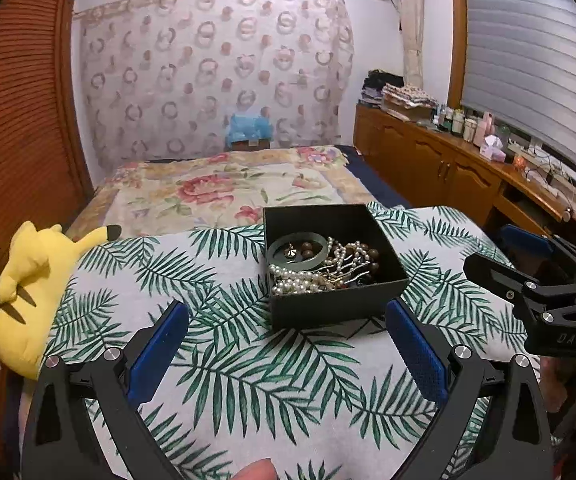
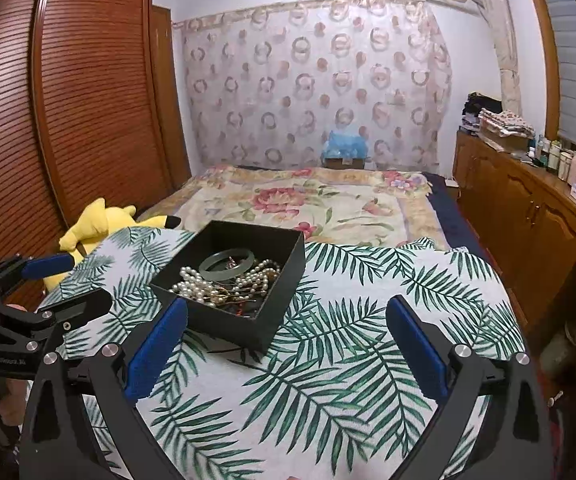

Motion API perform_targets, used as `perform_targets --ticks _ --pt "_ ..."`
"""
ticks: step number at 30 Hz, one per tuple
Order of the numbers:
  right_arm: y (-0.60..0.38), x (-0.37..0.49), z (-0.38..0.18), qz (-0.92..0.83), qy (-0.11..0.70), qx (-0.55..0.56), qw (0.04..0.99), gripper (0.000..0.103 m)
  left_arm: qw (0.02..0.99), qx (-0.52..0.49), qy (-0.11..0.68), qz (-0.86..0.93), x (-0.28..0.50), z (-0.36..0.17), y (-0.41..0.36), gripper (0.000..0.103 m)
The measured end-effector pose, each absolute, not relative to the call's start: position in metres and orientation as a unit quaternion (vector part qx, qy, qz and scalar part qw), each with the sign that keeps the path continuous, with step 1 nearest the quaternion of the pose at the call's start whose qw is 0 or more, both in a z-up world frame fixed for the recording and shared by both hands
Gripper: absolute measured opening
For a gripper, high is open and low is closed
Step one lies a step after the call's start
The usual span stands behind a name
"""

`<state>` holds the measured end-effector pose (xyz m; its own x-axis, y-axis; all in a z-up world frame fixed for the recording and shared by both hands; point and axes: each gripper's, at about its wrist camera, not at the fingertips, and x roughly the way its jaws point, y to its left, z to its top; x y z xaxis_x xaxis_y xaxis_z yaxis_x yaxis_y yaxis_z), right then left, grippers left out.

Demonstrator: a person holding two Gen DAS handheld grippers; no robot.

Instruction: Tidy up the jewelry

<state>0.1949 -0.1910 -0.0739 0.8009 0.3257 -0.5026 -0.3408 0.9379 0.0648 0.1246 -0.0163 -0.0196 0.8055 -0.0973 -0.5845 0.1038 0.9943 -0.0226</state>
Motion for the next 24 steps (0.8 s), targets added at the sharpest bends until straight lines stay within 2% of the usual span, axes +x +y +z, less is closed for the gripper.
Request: perform_targets --ticks 24 --pt "-0.188 0.155 -0.066 0.169 0.234 -0.002 0.957 0.100 0.958 0.004 0.284 -0.040 0.089 -0.008 -0.010 0.095"
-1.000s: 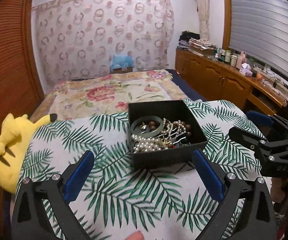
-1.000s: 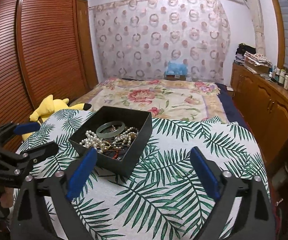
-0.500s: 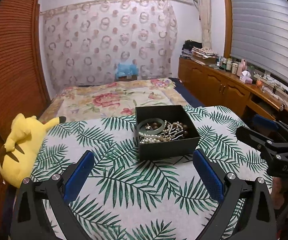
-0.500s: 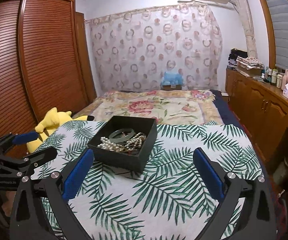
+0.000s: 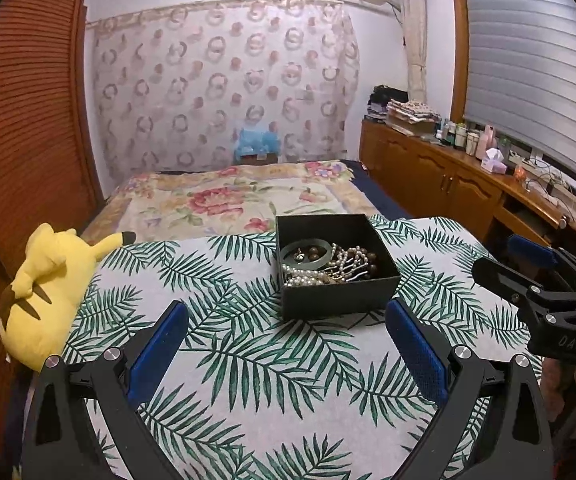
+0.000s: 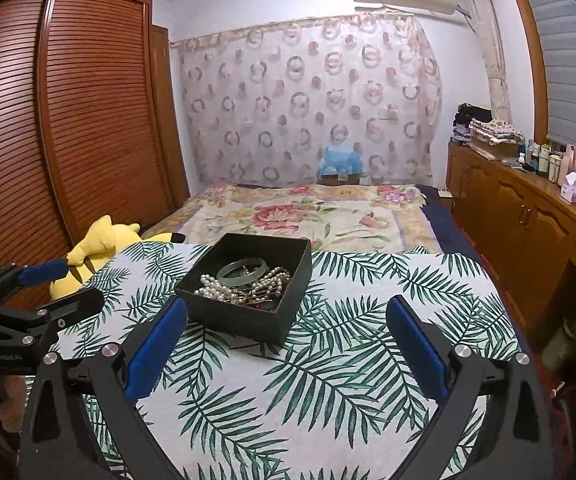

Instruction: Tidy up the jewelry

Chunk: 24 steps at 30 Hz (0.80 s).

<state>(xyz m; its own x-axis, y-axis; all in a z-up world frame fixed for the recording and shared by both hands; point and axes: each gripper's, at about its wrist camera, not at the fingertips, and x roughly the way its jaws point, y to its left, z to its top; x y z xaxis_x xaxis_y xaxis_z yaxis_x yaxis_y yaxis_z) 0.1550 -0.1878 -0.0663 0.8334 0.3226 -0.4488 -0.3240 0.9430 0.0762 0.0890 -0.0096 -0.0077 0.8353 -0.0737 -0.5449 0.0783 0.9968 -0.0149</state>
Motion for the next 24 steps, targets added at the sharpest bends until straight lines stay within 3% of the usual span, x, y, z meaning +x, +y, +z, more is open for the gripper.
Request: perform_targets --ticks 24 --pt "-0.1882 0.1542 -0.0655 0.169 0.234 -0.002 0.957 0.100 0.958 -0.002 0.284 -0.034 0.0888 -0.0088 -0.0056 0.095"
